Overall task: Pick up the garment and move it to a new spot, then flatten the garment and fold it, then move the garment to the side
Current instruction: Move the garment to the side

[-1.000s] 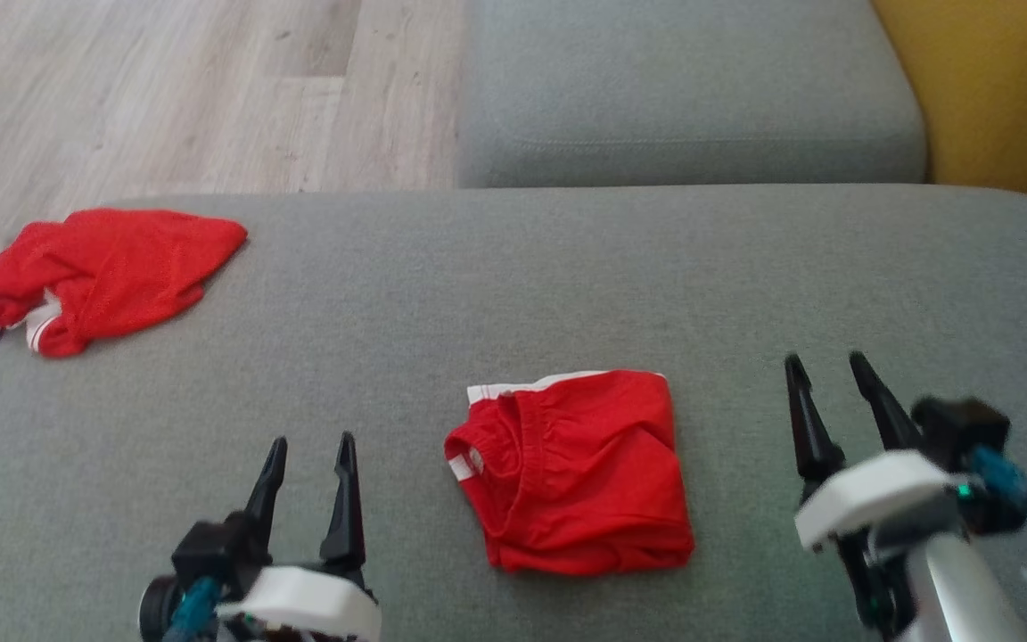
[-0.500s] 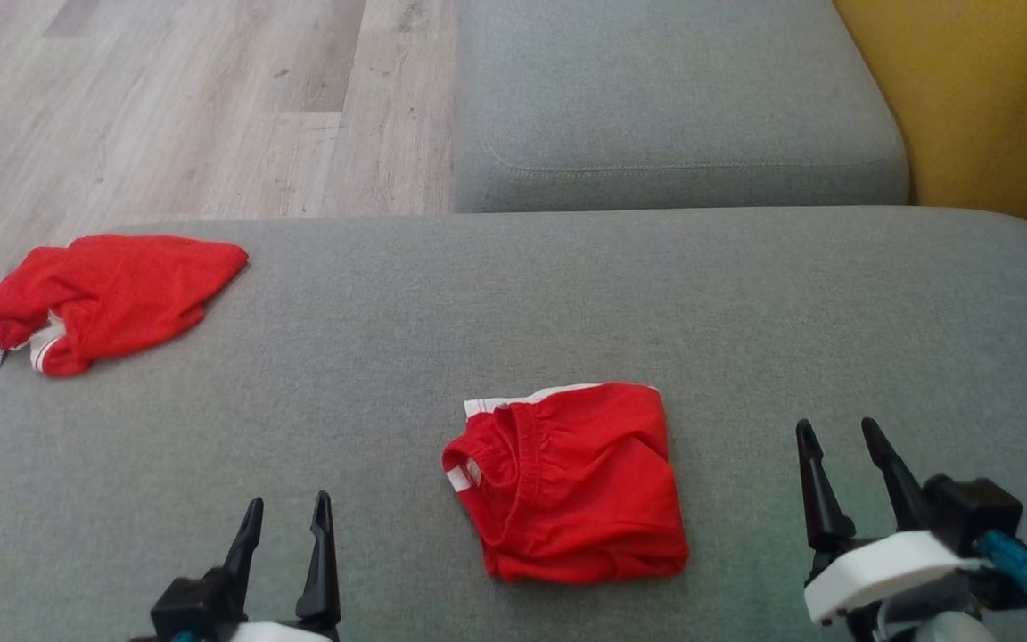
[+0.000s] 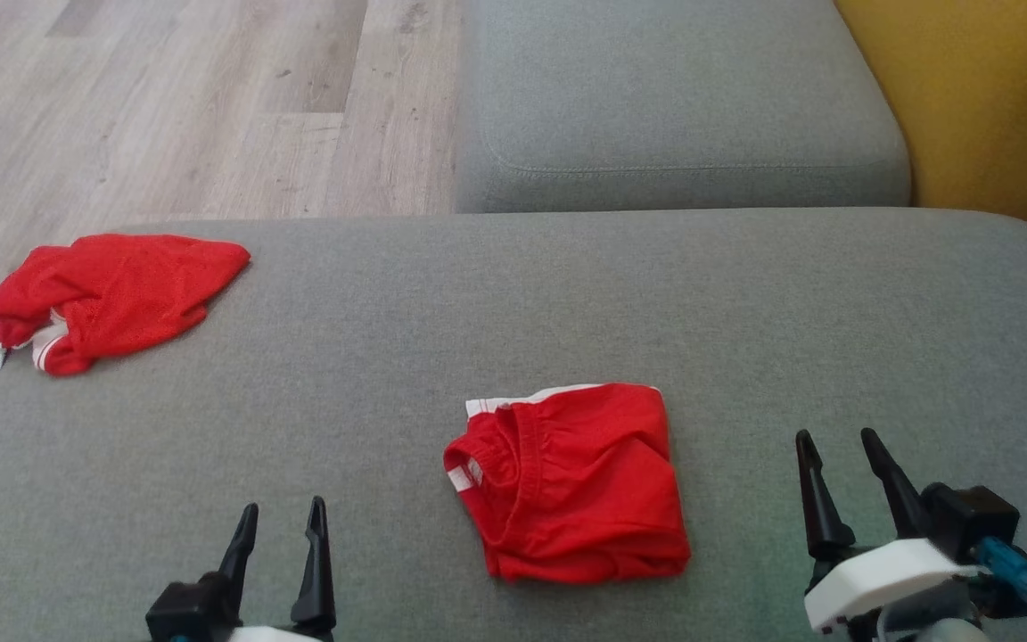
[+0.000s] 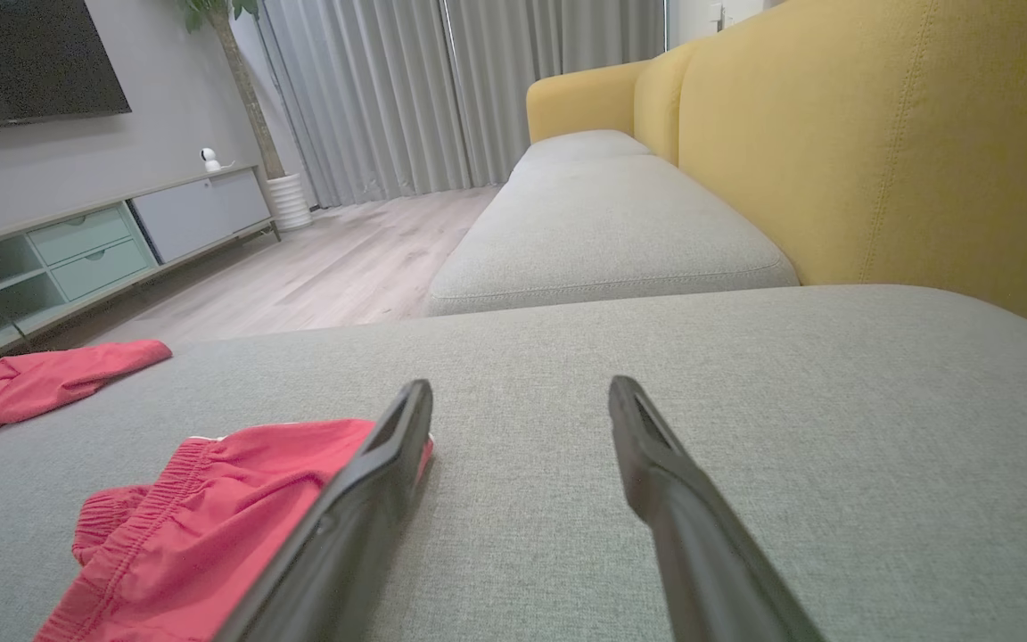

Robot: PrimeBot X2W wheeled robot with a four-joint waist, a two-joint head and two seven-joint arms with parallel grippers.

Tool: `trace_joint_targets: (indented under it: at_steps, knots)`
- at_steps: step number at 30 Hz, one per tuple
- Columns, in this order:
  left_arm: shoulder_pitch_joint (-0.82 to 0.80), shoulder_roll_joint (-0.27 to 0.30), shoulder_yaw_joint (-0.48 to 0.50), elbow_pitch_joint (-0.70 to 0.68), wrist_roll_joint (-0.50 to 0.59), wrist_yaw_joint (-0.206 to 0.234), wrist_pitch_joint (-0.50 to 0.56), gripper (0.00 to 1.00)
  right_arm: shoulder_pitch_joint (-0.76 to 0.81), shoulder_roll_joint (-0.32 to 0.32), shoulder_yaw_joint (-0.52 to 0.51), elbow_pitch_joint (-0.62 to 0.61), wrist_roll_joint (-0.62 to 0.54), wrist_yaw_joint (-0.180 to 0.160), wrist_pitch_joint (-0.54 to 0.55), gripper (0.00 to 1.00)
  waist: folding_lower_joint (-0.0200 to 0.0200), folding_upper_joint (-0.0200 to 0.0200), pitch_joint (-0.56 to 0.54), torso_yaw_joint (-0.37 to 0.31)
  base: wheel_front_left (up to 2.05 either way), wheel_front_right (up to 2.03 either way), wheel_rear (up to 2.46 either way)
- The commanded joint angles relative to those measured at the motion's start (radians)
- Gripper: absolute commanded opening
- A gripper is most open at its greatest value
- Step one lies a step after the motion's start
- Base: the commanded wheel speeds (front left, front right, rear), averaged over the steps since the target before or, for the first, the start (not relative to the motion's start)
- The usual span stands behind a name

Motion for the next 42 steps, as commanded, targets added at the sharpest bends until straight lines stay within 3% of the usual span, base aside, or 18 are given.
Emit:
trace_joint_targets:
  at_steps: [1, 8, 17, 20, 28, 36, 38, 39, 40, 42]
  knots:
    - [-0.045, 0.018, 0.034, -0.03, -0.004, 0.005, -0.004, 1.0, -0.029, -0.004, 0.02, -0.032, -0.01, 0.007, -0.004, 1.0, 0.0001, 0.0, 0.001, 0.0, 0.0, 0.0, 0.0]
    - [-0.054, 0.017, 0.024, -0.036, 0.001, 0.007, 0.0, 1.0, -0.055, -0.004, 0.015, -0.027, -0.014, 0.007, 0.039, 1.0, 0.0001, 0.0, 0.014, 0.015, 0.0, 0.0, 0.0]
    - [-0.081, 0.011, -0.007, -0.051, 0.016, 0.0, 0.012, 1.0, -0.199, -0.004, 0.021, 0.005, -0.015, 0.007, 0.21, 1.0, 0.0001, 0.0, 0.042, 0.09, 0.0, 0.0, 0.0]
    - [-0.089, 0.004, -0.019, -0.054, 0.02, -0.003, 0.013, 1.0, -0.253, -0.004, 0.024, 0.07, -0.008, 0.007, 0.29, 1.0, 0.0001, 0.0, 0.061, 0.14, 0.0, 0.0, 0.0]
    - [-0.097, -0.004, -0.032, -0.047, 0.023, -0.003, 0.011, 1.0, -0.293, -0.004, 0.01, 0.254, 0.025, 0.007, 0.374, 1.0, 0.0001, 0.0, 0.095, 0.236, 0.0, 0.0, 0.0]
    - [-0.093, 0.0, -0.033, -0.05, 0.022, 0.001, 0.008, 1.0, -0.313, -0.004, 0.013, 0.385, 0.08, 0.007, 0.441, 0.98, 0.0001, 0.0, 0.112, 0.258, 0.0, 0.0, 0.0]
    - [-0.094, 0.0, -0.034, -0.053, 0.022, 0.002, 0.007, 1.0, -0.33, -0.004, 0.023, 0.4, 0.089, 0.007, 0.442, 0.31, 0.0001, 0.0, 0.124, 0.248, 0.0, 0.0, 0.0]
    - [-0.094, 0.0, -0.034, -0.053, 0.022, 0.002, 0.007, 1.0, -0.33, -0.004, 0.023, 0.4, 0.089, 0.007, 0.442, 0.31, 0.0001, 0.0, 0.124, 0.248, 0.0, 0.0, 0.0]
    - [-0.097, -0.001, -0.035, -0.055, 0.023, 0.002, 0.007, 1.0, -0.341, -0.004, 0.027, 0.405, 0.09, 0.007, 0.439, 0.05, 0.0001, 0.0, 0.13, 0.241, 0.0, 0.0, 0.0]
    - [-0.103, -0.002, -0.037, -0.058, 0.025, 0.0, 0.005, 1.0, -0.364, -0.004, 0.032, 0.412, 0.081, 0.007, 0.425, 0.0, 0.0001, 0.0, 0.144, 0.22, 0.0, 0.0, 0.0]
